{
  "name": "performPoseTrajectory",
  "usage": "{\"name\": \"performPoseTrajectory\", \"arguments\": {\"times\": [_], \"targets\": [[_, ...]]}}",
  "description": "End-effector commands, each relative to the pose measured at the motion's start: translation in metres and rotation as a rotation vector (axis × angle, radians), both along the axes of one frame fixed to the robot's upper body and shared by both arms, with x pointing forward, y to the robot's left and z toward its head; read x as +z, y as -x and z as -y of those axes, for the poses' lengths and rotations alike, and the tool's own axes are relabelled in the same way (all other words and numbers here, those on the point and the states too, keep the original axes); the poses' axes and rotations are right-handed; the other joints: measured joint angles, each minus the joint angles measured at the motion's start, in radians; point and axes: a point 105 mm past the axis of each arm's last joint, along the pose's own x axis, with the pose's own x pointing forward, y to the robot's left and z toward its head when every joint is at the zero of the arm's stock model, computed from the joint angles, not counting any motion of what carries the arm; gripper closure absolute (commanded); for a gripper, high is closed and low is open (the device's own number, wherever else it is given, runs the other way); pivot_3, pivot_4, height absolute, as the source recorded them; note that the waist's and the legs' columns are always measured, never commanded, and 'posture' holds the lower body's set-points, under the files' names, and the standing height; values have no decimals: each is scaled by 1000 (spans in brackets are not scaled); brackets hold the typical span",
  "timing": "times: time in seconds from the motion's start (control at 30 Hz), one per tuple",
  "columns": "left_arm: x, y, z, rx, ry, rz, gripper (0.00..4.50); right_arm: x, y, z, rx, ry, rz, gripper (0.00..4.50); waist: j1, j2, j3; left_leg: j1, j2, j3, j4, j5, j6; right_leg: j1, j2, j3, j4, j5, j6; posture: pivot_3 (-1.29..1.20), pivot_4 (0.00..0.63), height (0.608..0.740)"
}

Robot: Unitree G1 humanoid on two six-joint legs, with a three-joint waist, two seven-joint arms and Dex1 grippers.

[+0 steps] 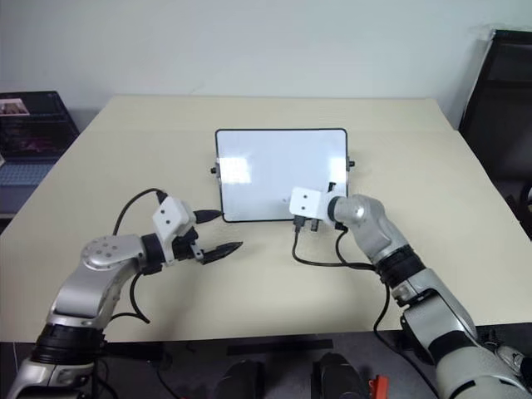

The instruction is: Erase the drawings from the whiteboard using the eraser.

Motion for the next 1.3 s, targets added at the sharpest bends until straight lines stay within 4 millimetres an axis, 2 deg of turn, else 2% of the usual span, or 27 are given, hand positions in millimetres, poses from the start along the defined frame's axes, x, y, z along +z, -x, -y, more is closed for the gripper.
{"name": "performPoseTrajectory", "arguments": {"times": [0.03,0.17,0.3,0.37,0.4,0.57,0.63,0.73,0.83,0.97,1.07,1.2,1.3], "targets": [[13,-1,0,-10,0,50,0,24,-7,1,-12,-55,71,3517,3,0,0,0,0,1,0,0,0,0,0,0,0,0,0,0,150,740],[13,-1,0,-9,0,50,0,3,5,-12,63,-14,-16,3517,6,0,0,-1,-1,1,-1,-1,0,-1,0,0,-1,1,-1,0,150,740],[14,-1,0,-8,2,52,0,-19,13,-11,81,52,-114,3517,7,0,0,-2,0,0,-2,-1,-1,-1,0,0,-1,0,-3,0,150,740],[14,0,0,-8,3,51,0,-23,16,-10,89,70,-134,3517,7,0,0,-2,0,0,-2,-1,-1,-1,0,0,-1,0,-3,0,150,740],[13,0,0,-8,3,51,0,-20,15,-9,82,70,-119,3517,7,0,0,-1,0,0,-1,-1,-1,-1,0,0,-1,0,-3,0,150,740],[13,1,2,-11,5,47,0,18,-5,-7,-5,-9,70,3517,6,0,0,-1,0,0,-1,-1,-1,0,0,0,-1,0,-2,0,150,740],[13,1,5,-16,8,48,0,25,-9,-5,-22,-25,101,3517,6,0,0,-1,0,1,-1,-1,-1,-1,0,0,-1,0,-1,0,150,740],[14,1,7,-20,10,49,0,13,-5,-3,-4,11,44,3517,7,0,0,-1,0,1,-1,-1,-1,0,0,0,-1,0,-2,0,150,740],[14,1,7,-21,11,48,0,-11,8,-3,51,77,-69,3517,7,0,0,-2,0,0,-2,-1,-1,-1,0,0,-1,0,-3,0,150,740],[14,1,7,-21,12,48,0,-26,21,-4,98,121,-138,3517,7,0,0,-2,0,0,-2,-1,-1,0,0,0,-1,0,-2,0,150,740],[14,1,6,-21,13,46,0,-17,15,-5,68,100,-85,3517,6,0,0,-1,0,0,-1,-1,-1,0,0,0,-1,-1,-1,0,150,740],[13,0,7,-24,12,45,0,15,-1,-6,3,21,66,3517,5,0,0,-1,0,0,-1,-1,-1,0,0,0,-1,-1,-1,0,150,740],[13,0,7,-25,12,45,0,18,-5,-4,-9,19,85,3517,6,0,0,-1,0,1,0,-1,-1,-1,0,0,-1,-1,-1,0,150,740]]}}
